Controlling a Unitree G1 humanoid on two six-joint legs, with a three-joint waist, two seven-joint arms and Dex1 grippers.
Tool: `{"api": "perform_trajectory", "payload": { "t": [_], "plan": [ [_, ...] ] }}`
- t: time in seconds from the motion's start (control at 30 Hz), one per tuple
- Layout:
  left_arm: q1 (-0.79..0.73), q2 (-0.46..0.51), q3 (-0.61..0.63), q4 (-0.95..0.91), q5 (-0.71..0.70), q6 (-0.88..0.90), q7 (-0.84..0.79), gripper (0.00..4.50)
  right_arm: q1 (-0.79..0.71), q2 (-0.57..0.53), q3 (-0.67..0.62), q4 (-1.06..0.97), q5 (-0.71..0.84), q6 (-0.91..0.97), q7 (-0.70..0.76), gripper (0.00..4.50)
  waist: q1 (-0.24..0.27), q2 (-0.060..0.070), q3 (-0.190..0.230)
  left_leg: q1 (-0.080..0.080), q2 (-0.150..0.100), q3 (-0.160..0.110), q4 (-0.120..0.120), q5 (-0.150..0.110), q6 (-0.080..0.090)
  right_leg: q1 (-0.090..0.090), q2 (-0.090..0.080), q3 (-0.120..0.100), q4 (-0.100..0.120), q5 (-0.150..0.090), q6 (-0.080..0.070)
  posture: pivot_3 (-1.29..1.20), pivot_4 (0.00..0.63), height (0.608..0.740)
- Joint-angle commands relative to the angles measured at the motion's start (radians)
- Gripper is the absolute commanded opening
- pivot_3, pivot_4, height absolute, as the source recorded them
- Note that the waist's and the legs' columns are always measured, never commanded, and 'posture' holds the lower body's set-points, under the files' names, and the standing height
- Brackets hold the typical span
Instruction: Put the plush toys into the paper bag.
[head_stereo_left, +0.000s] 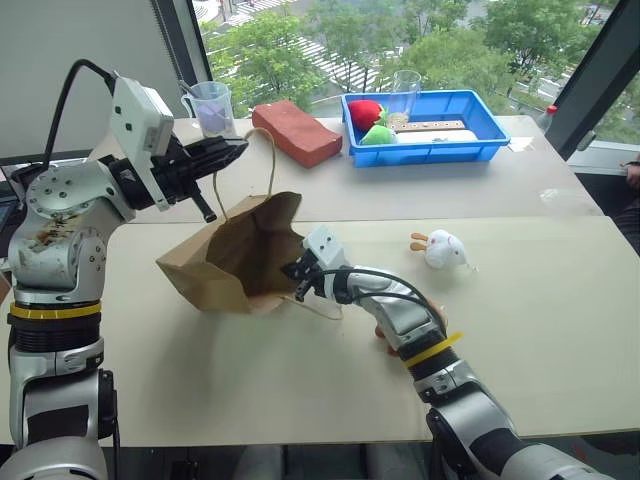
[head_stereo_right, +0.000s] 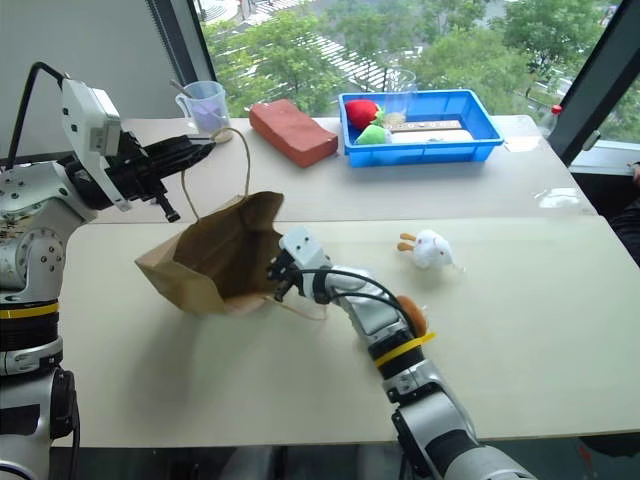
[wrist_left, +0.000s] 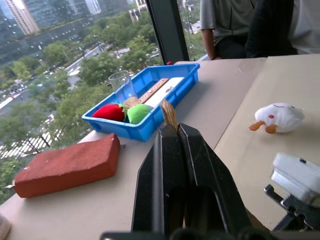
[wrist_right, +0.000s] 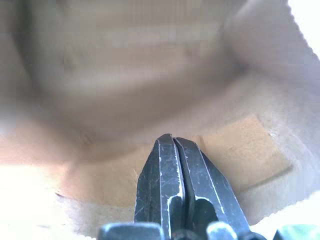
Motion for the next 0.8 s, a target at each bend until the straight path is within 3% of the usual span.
{"api": "perform_trajectory", "payload": {
  "t": [0.03, 0.2, 0.37, 0.57, 0.8],
  "plan": [
    [0.020, 0.017, -0.013, -0.019, 0.012, -0.024, -0.035, 0.00, -0.007, -0.033, -0.040, -0.183, 0.067, 0.050, 0.034, 0.89, 0.000, 0.000, 0.000, 0.000, 0.000, 0.000, 0.000, 0.000, 0.000, 0.000, 0.000, 0.000, 0.000, 0.000, 0.000, 0.00, 0.150, 0.740],
    [0.031, 0.012, -0.017, -0.022, 0.003, -0.017, -0.048, 0.00, 0.002, -0.128, -0.104, -0.412, 0.179, 0.212, 0.059, 2.68, 0.006, 0.000, 0.000, -0.002, 0.000, 0.000, 0.000, 0.000, 0.000, 0.000, 0.000, -0.001, -0.001, 0.000, 0.000, 0.00, 0.150, 0.740],
    [0.037, 0.018, -0.017, -0.018, 0.001, -0.018, -0.063, 0.00, 0.030, -0.321, -0.200, -0.600, 0.318, 0.398, 0.132, 4.36, 0.012, 0.000, 0.000, -0.002, 0.000, 0.000, 0.000, 0.000, 0.000, 0.000, 0.000, -0.001, -0.002, 0.000, 0.000, 0.00, 0.150, 0.740],
    [0.037, 0.018, -0.014, -0.021, -0.008, -0.014, -0.072, 0.00, 0.124, -0.630, -0.352, -0.703, 0.457, 0.527, 0.243, 4.47, 0.025, 0.000, 0.000, -0.003, 0.000, 0.000, 0.000, -0.001, 0.002, 0.001, 0.000, -0.001, -0.006, 0.000, 0.000, 0.00, 0.150, 0.740],
    [0.032, 0.024, -0.020, -0.024, -0.007, -0.005, -0.082, 0.00, 0.346, -0.873, -0.325, -0.606, 0.350, 0.370, 0.328, 4.47, 0.028, -0.001, 0.001, -0.002, 0.000, 0.001, 0.001, -0.001, 0.002, 0.002, -0.001, -0.001, -0.008, 0.000, 0.000, 0.00, 0.150, 0.740]
  ]
}}
